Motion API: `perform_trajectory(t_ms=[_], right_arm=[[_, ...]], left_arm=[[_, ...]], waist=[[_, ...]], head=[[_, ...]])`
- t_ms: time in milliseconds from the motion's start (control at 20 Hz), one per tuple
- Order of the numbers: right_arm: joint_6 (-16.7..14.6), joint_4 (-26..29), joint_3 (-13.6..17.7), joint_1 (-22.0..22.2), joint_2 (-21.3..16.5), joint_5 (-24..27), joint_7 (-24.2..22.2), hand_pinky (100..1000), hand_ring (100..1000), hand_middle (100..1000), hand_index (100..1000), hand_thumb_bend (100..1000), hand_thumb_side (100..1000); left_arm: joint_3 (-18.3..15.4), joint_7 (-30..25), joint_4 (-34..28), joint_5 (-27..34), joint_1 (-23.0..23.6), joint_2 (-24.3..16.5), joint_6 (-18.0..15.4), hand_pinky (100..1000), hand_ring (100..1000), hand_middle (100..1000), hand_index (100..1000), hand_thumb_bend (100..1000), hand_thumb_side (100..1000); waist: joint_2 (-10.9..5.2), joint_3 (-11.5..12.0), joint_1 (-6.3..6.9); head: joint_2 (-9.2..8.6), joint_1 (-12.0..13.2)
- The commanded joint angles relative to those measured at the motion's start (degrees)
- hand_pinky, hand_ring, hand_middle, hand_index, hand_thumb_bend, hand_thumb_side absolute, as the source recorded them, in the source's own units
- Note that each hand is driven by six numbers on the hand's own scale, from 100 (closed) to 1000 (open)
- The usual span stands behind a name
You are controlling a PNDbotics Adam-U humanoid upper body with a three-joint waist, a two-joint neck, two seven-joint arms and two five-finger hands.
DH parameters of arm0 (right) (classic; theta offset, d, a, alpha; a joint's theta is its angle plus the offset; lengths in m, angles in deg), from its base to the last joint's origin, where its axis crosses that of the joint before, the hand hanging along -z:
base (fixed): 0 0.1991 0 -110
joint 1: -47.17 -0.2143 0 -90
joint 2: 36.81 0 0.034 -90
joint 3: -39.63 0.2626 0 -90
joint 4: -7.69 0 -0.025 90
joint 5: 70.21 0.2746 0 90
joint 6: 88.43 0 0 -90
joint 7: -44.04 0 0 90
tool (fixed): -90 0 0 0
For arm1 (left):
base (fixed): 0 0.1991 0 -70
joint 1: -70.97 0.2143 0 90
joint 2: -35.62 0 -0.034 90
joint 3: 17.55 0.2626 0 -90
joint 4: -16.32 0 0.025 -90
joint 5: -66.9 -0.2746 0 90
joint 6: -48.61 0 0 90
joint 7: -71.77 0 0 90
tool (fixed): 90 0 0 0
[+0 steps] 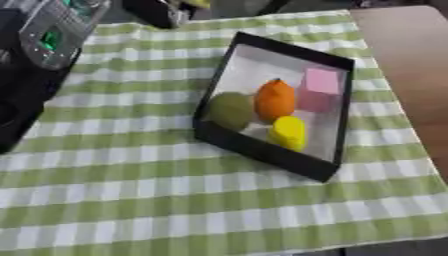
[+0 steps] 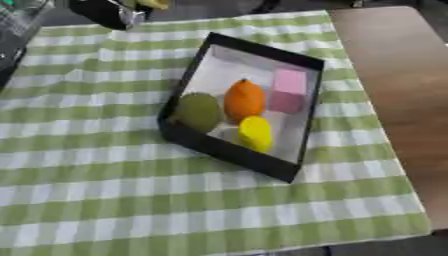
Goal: Pick up objects on the table and place them in the box.
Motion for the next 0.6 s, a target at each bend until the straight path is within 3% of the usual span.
perform_trajectory(t_ms=[50,600], right_arm=[[0.06,0.5,0.04,-1.48,-3.21,0.41,-0.63,866,870,774,838,100,436],[0.06,0.55,-0.99,-3.1,-3.25,-0.35,-1.18,866,867,773,837,100,408]], left_arm=[[0.78,-1.82,-0.7,-2.31,-1.88,2.77,-1.59,718,725,665,736,100,100],[1.42,0.64,3.42,-6.29,0.83,10.83,-6.16,710,723,672,728,100,100]], waist=[[-2.84,-0.04,-0.23],[-3.23,-0.32,-0.56]], head=[[0.05,0.43],[0.05,-0.49]])
